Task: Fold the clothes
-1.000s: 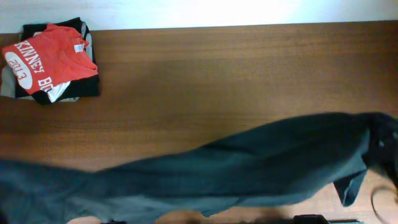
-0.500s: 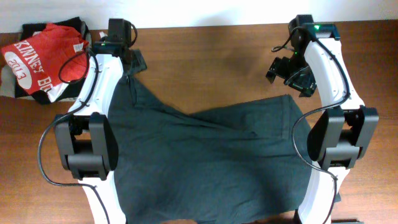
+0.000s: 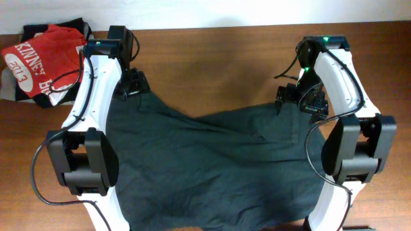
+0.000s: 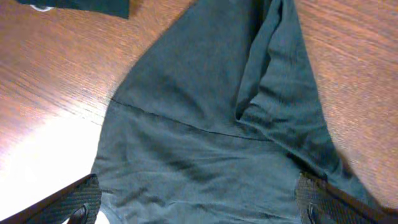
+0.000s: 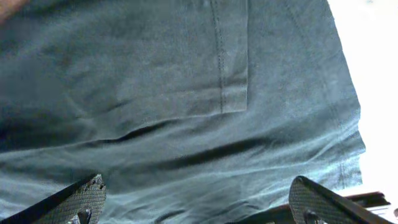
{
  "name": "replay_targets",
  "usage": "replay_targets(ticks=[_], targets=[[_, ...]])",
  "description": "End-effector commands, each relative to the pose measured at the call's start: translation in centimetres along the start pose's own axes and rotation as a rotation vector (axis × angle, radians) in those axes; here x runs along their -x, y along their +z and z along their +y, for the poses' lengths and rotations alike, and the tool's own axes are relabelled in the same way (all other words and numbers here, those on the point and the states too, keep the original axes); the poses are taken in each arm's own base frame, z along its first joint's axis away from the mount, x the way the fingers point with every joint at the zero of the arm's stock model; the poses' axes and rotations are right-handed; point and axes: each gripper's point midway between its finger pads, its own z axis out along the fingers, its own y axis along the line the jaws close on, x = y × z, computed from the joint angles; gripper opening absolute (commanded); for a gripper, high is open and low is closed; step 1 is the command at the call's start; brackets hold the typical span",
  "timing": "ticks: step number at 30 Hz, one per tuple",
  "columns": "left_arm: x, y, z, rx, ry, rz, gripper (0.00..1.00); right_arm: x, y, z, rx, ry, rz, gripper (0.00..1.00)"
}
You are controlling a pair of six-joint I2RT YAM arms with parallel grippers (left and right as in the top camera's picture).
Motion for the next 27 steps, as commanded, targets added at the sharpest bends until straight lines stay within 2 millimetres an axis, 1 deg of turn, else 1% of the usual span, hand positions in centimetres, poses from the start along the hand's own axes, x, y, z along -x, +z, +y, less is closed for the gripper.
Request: replay_targets(ticks=[1, 5, 6, 8, 10, 11, 13, 14, 17, 19, 20, 21, 22, 25, 26, 27], targets=[[-0.4, 0.0, -0.3, -0.022, 0.007, 0.006, 0.99, -0.4, 0.8, -0.2, 0.0, -0.016, 0.011, 0.98], [-0.7, 2.9, -0.8, -0.026, 0.035, -0.003, 0.99, 0.1, 2.9, -0.3, 0.001, -0.02, 0.005, 0.98], [-0.7, 3.7, -1.0, -0.029, 0.042, -0.012, 0.99, 0.3, 3.2, -0.2, 0.003, -0.02, -0.002, 0.98], [-0.3, 4.4, -1.7, -0.058, 0.039, -0.034, 0.99, 0.6, 3.4, -0.1, 0.007, -0.021, -0.014, 0.96], [0.0, 4.7, -3.2, -0.134, 0.09, -0.047, 0.99, 0.7, 3.7, -0.1, 0.008, -0.02, -0.016, 0.89], [0.3, 4.9, -3.5, -0.147, 0.089, -0.058, 0.98, 0.8, 4.0, -0.1, 0.008, -0.021, -0.018, 0.8], [0.4, 5.2, -3.7, -0.152, 0.092, -0.061, 0.95, 0.9, 4.4, -0.1, 0.009, -0.02, -0.021, 0.79], [0.3, 5.8, -4.1, -0.162, 0.113, -0.049, 0.95, 0.9, 4.8, -0.1, 0.009, -0.02, -0.021, 0.79], [-0.3, 7.6, -4.3, -0.148, 0.13, -0.011, 0.94, 0.8, 5.1, -0.2, 0.008, -0.02, -0.016, 0.69], [0.0, 7.8, -4.6, -0.161, 0.147, -0.018, 0.93, 0.9, 5.1, -0.2, 0.009, -0.02, -0.019, 0.69], [0.1, 7.7, -5.3, -0.201, 0.184, -0.028, 0.93, 0.9, 5.1, -0.2, 0.009, -0.02, -0.02, 0.69], [0.5, 7.6, -5.7, -0.215, 0.195, -0.044, 0.91, 0.9, 5.1, -0.2, 0.009, -0.02, -0.021, 0.69], [0.7, 7.5, -6.0, -0.22, 0.198, -0.057, 0.84, 0.9, 5.1, -0.1, 0.01, -0.021, -0.023, 0.69], [0.8, 7.6, -6.5, -0.221, 0.206, -0.067, 0.79, 1.0, 5.1, -0.1, 0.011, -0.021, -0.026, 0.69], [0.7, 8.0, -6.5, -0.219, 0.207, -0.062, 0.79, 1.1, 5.1, -0.1, 0.012, -0.021, -0.029, 0.69], [0.4, 8.7, -6.6, -0.214, 0.209, -0.044, 0.79, 1.2, 5.1, -0.1, 0.013, -0.021, -0.032, 0.69]])
